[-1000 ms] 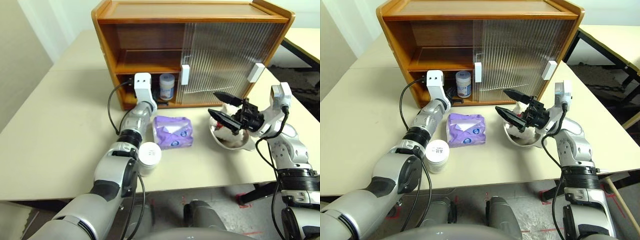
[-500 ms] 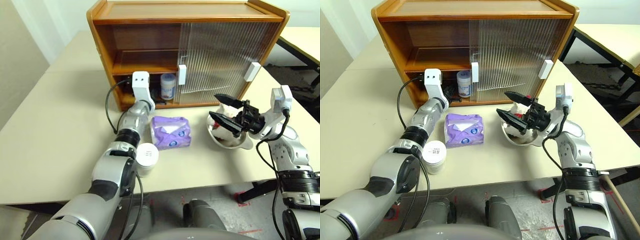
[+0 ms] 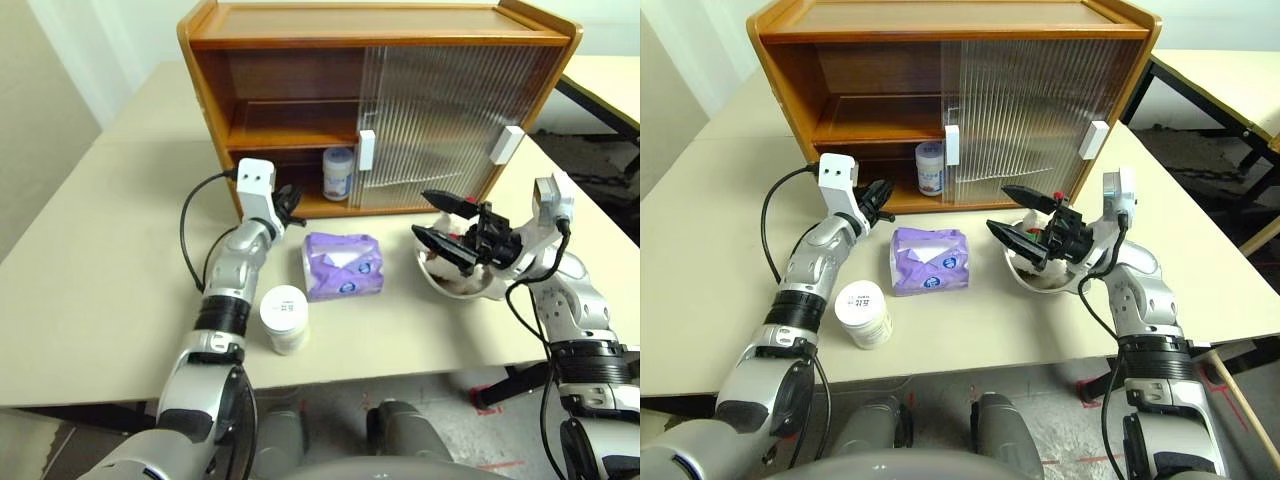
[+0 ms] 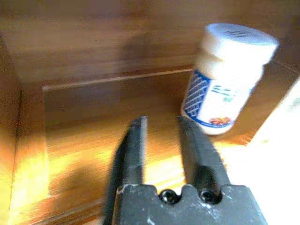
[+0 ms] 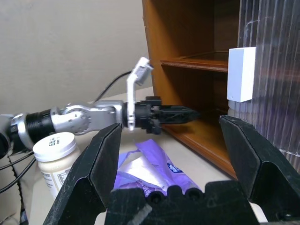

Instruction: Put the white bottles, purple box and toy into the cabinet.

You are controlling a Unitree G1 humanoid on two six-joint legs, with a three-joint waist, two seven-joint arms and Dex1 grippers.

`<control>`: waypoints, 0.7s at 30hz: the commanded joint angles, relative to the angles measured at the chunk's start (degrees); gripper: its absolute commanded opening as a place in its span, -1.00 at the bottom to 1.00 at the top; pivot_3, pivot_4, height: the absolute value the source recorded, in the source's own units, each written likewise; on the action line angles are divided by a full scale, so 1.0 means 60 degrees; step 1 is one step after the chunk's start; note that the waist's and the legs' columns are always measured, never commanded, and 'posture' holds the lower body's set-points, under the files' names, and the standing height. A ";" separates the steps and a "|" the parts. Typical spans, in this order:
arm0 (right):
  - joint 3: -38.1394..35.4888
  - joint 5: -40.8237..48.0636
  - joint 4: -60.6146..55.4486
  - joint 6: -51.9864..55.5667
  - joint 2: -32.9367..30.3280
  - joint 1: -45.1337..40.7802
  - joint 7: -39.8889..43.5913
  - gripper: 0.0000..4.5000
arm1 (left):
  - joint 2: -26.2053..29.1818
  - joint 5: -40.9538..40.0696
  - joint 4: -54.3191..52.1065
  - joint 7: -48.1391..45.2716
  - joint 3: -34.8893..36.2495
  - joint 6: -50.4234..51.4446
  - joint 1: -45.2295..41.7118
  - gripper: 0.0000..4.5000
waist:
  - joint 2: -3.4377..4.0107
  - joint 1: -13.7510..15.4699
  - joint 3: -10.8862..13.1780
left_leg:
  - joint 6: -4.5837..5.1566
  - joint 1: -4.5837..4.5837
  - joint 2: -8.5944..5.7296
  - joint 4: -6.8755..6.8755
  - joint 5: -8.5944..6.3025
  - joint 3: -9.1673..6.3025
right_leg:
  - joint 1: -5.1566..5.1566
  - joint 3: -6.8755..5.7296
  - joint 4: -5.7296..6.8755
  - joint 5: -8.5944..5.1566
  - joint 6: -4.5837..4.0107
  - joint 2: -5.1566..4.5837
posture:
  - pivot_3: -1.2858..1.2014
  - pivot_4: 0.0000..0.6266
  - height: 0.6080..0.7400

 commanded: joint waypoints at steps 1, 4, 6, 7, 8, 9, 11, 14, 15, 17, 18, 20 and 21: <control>-0.0026 -0.0040 0.0153 -0.0139 -0.0058 0.0081 0.0124 1.00 | 0.0557 -0.0718 -0.1445 -0.1312 -0.0005 0.0038 0.0640 0.28 | 0.0003 -0.0005 -0.0002 | 0.0000 0.0002 0.0001 0.0000 0.0000 0.0000 | 0.0000 0.0000 0.0001 0.0001 -0.0002 0.0001 | 0.09 -1.00 1.00; -0.0044 -0.0015 0.0158 -0.0148 -0.0060 0.0107 0.0143 1.00 | 0.1237 -0.1831 -0.2377 -0.2644 0.0494 0.0073 0.1196 0.79 | 0.0007 0.0008 -0.0004 | 0.0000 0.0008 0.0002 0.0000 0.0000 0.0005 | 0.0000 0.0000 0.0010 -0.0001 -0.0006 -0.0003 | 0.09 -0.99 1.00; -0.0032 -0.0013 0.0158 -0.0132 -0.0063 0.0109 0.0155 1.00 | 0.1742 -0.2201 -0.2667 -0.3306 0.0673 0.0033 0.1491 0.98 | 0.0007 -0.0001 -0.0004 | 0.0000 0.0012 0.0002 0.0000 0.0001 0.0007 | 0.0001 -0.0001 0.0014 -0.0003 -0.0010 -0.0004 | 0.09 -0.99 1.00; -0.0022 -0.0011 0.0152 -0.0122 -0.0063 0.0114 0.0159 1.00 | 0.2047 -0.2315 -0.2785 -0.3684 0.0740 -0.0092 0.1688 0.98 | 0.0007 -0.0003 -0.0004 | 0.0002 0.0019 0.0003 0.0000 0.0002 0.0012 | 0.0002 0.0000 0.0016 -0.0006 -0.0015 -0.0004 | 0.10 -0.97 1.00; -0.0009 -0.0011 0.0153 -0.0110 -0.0058 0.0112 0.0161 1.00 | 0.2462 -0.2455 -0.2917 -0.4280 0.0818 -0.0243 0.2040 0.98 | 0.0007 -0.0007 -0.0004 | 0.0002 0.0027 0.0004 0.0000 0.0002 0.0017 | 0.0007 0.0001 0.0018 -0.0012 -0.0024 -0.0004 | 0.10 -0.97 1.00; -0.0002 -0.0008 0.0144 -0.0099 -0.0057 0.0115 0.0162 1.00 | 0.2754 -0.2568 -0.3010 -0.4684 0.0860 -0.0348 0.2290 0.98 | 0.0009 -0.0023 -0.0002 | 0.0002 0.0047 0.0010 0.0000 0.0002 0.0027 | 0.0020 -0.0001 0.0017 -0.0021 -0.0033 -0.0004 | 0.10 -0.96 1.00; 0.0020 -0.0003 0.0121 -0.0063 -0.0048 0.0112 0.0149 1.00 | 0.3340 -0.2803 -0.3374 -0.5548 0.0892 -0.0518 0.3039 0.98 | 0.0010 -0.0058 0.0003 | -0.0004 0.0104 0.0021 -0.0003 -0.0002 0.0049 | 0.0063 0.0001 0.0023 -0.0061 -0.0043 -0.0006 | 0.10 -0.94 1.00; 0.0031 0.0025 0.0073 -0.0007 -0.0050 0.0131 0.0135 1.00 | 0.3744 -0.3002 -0.3739 -0.6154 0.0903 -0.0664 0.3689 0.98 | 0.0012 -0.0031 0.0016 | -0.0018 0.0127 0.0021 -0.0008 -0.0010 0.0066 | 0.0065 0.0012 0.0053 -0.0095 -0.0031 -0.0024 | 0.10 -0.92 1.00; 0.0044 0.0031 0.0062 0.0021 -0.0052 0.0139 0.0138 1.00 | 0.3846 -0.3055 -0.3845 -0.6367 0.0933 -0.0747 0.3894 0.98 | 0.0011 -0.0007 0.0020 | -0.0021 0.0129 0.0020 -0.0008 -0.0011 0.0067 | 0.0066 0.0012 0.0056 -0.0102 -0.0019 -0.0027 | 0.10 -0.92 1.00; 0.0037 0.0041 0.0079 0.0055 -0.0090 0.0146 0.0174 1.00 | 0.4089 -0.3152 -0.4014 -0.6805 0.1155 -0.1144 0.4475 0.98 | 0.0022 0.0006 0.0031 | -0.0036 0.0132 0.0024 -0.0008 -0.0020 0.0067 | 0.0065 0.0009 0.0060 -0.0111 -0.0010 -0.0032 | 0.10 -0.90 1.00; 0.0027 0.0044 0.0098 0.0056 -0.0105 0.0140 0.0188 1.00 | 0.4160 -0.3148 -0.4016 -0.6910 0.1236 -0.1353 0.4642 0.98 | 0.0036 0.0004 0.0041 | -0.0042 0.0135 0.0024 -0.0008 -0.0023 0.0069 | 0.0065 0.0010 0.0063 -0.0121 -0.0024 -0.0036 | 0.10 -0.90 1.00; -0.0007 0.0051 0.0179 0.0032 -0.0141 0.0114 0.0233 1.00 | 0.4347 -0.3122 -0.3852 -0.7177 0.1451 -0.1806 0.5007 0.98 | 0.0056 0.0005 0.0065 | -0.0043 0.0135 0.0025 -0.0008 -0.0024 0.0073 | 0.0061 0.0014 0.0065 -0.0132 -0.0042 -0.0040 | 0.10 -0.89 1.00; -0.0018 0.0050 0.0224 0.0015 -0.0153 0.0106 0.0257 1.00 | 0.4437 -0.3142 -0.3764 -0.7314 0.1554 -0.1978 0.5169 0.98 | 0.0064 0.0003 0.0075 | -0.0043 0.0136 0.0026 -0.0008 -0.0024 0.0073 | 0.0061 0.0016 0.0066 -0.0135 -0.0046 -0.0040 | 0.10 -0.89 1.00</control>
